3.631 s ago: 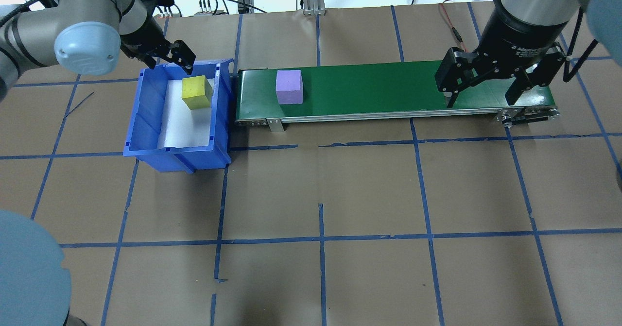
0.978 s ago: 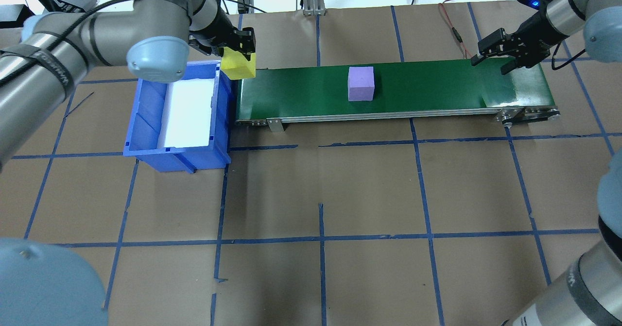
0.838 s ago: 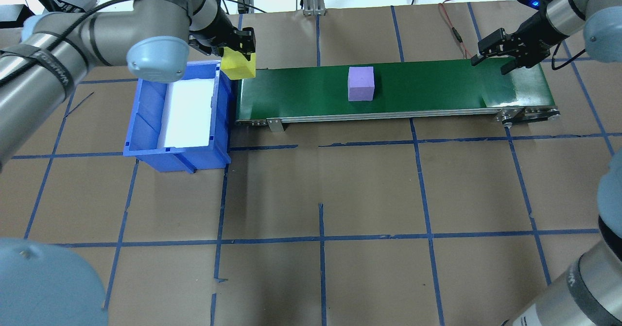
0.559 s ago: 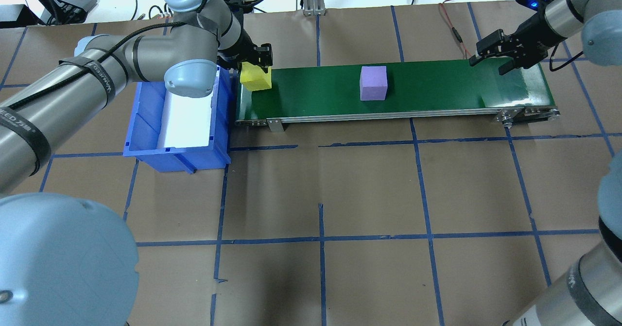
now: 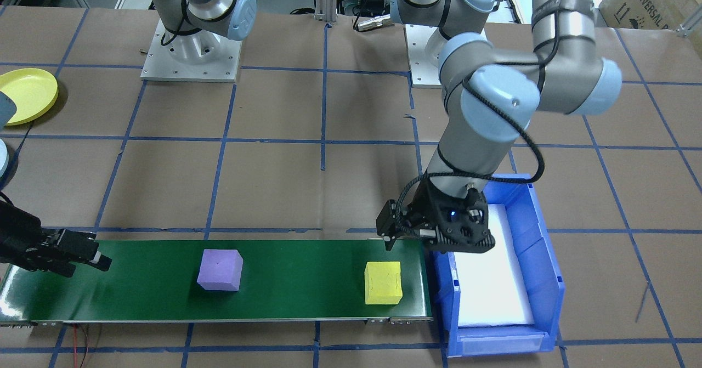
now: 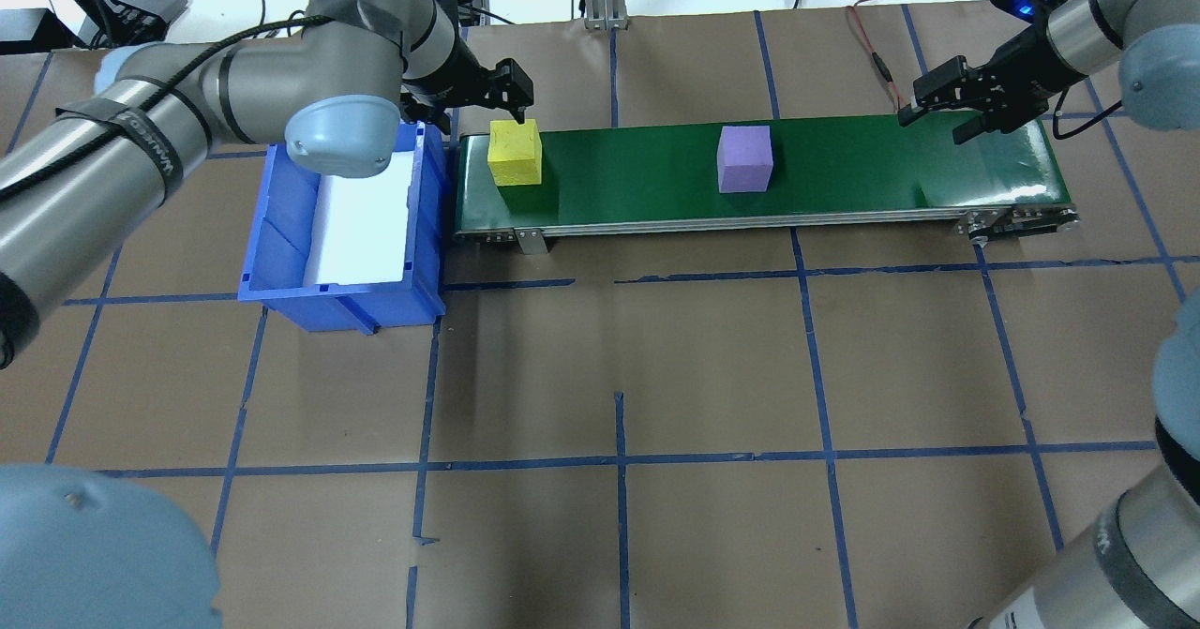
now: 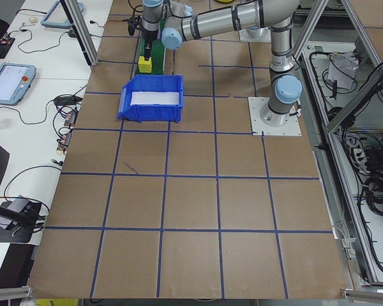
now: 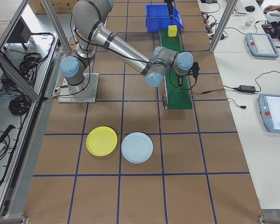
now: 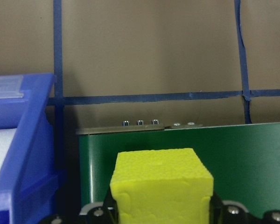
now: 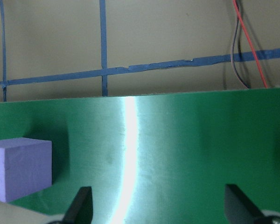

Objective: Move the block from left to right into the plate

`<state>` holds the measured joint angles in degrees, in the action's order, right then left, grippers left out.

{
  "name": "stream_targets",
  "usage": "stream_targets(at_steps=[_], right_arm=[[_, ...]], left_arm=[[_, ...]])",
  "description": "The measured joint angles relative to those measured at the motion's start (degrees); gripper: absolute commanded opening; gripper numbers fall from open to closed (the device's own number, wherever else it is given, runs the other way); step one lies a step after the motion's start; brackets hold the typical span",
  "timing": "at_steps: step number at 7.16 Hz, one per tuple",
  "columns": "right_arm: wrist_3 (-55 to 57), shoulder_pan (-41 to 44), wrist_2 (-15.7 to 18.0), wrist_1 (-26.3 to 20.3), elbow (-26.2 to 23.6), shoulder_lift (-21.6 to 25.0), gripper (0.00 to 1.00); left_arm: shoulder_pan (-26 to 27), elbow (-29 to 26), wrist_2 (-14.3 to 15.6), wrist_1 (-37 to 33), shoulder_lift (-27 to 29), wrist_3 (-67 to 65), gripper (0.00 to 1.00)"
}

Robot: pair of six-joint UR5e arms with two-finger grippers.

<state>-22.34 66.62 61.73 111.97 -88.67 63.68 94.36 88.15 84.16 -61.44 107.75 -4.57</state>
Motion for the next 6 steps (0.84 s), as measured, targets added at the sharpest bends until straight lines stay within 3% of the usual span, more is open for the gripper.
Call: stream_targets(at_steps=[4, 5, 6], right_arm=[[-0.16, 0.0, -1.47, 0.41, -0.21, -0.04, 1.0], [-0.16, -0.02, -1.51, 0.67, -0.25, -0.05, 1.0], [-0.16, -0.03, -1.52, 0.81, -0.29, -0.05, 1.0]], left_arm=[[-9.27, -0.07, 2.17, -26.26, -16.03, 2.07, 1.0], [-11.25, -0.14, 5.38, -29.1, -18.39, 3.7, 1.0], [-12.28, -0.21, 11.82, -29.94, -19.84, 5.12, 1.0]])
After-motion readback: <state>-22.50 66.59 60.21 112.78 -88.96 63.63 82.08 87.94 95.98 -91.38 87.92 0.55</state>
